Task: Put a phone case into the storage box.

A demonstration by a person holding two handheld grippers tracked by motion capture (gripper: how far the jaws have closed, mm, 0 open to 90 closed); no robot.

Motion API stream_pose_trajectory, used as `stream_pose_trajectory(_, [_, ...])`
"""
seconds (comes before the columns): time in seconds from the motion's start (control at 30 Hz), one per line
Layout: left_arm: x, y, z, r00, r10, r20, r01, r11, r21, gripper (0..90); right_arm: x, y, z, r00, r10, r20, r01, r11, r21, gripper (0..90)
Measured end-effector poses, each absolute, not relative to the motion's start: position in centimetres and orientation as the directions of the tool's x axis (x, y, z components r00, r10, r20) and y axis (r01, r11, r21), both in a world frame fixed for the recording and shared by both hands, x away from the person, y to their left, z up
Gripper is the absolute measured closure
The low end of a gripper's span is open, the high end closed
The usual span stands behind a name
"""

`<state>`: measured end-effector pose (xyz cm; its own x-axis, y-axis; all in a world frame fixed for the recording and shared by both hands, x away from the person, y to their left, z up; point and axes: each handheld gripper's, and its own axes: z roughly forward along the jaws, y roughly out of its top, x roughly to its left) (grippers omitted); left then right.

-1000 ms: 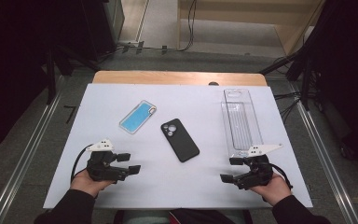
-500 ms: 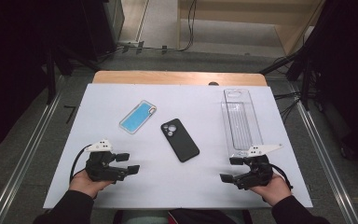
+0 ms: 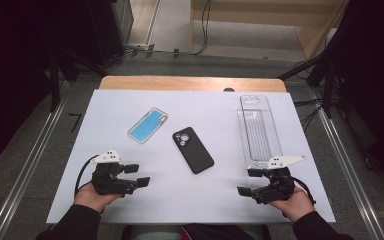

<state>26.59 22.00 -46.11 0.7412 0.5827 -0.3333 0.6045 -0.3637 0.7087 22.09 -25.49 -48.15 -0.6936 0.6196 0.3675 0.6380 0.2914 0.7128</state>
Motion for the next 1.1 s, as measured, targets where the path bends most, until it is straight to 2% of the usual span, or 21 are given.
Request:
stream_pose_trajectory(0.4, [26.6, 22.0, -46.0, 0.736, 0.585, -0.342, 0.608, -0.347, 0.714, 27.0, 22.3, -25.7, -48.1, -0.683, 0.639, 0.355, 0.638, 0.284, 0.716, 12.2])
stream_pose_trajectory(0.43, [26.7, 22.0, -45.9, 0.736, 0.585, -0.34, 0.606, -0.346, 0.716, 23.5, 22.3, -25.7, -48.1, -0.681, 0.639, 0.358, 0.642, 0.285, 0.712, 12.2])
stream_pose_trajectory(0.5, [26.8, 22.0, -45.8, 0.736, 0.59, -0.333, 0.602, -0.343, 0.722, 23.4, 22.3, -25.6, -48.1, -0.681, 0.639, 0.356, 0.641, 0.287, 0.712, 12.2])
stream_pose_trajectory(0.63, [27.2, 22.1, -45.6, 0.731, 0.589, -0.346, 0.604, -0.322, 0.729, 17.7, 22.3, -25.6, -48.2, -0.682, 0.64, 0.354, 0.64, 0.288, 0.712, 12.2])
stream_pose_trajectory(0.73, [27.7, 22.1, -45.5, 0.716, 0.592, -0.369, 0.624, -0.308, 0.718, 1.8, 22.3, -25.7, -48.1, -0.679, 0.642, 0.356, 0.643, 0.286, 0.711, 12.2])
stream_pose_trajectory(0.77, [27.8, 22.0, -45.5, 0.714, 0.594, -0.372, 0.63, -0.311, 0.712, 0.0, 22.3, -25.7, -48.1, -0.679, 0.641, 0.357, 0.642, 0.284, 0.712, 12.2])
stream_pose_trajectory(0.93, [28.2, 21.7, -45.4, 0.726, 0.601, -0.335, 0.613, -0.343, 0.712, 0.0, 22.3, -25.7, -48.1, -0.679, 0.641, 0.358, 0.643, 0.283, 0.712, 12.2])
stream_pose_trajectory(1.1, [28.7, 21.5, -45.2, 0.724, 0.604, -0.333, 0.61, -0.336, 0.717, 0.0, 22.3, -25.7, -48.1, -0.678, 0.641, 0.36, 0.644, 0.283, 0.711, 12.2])
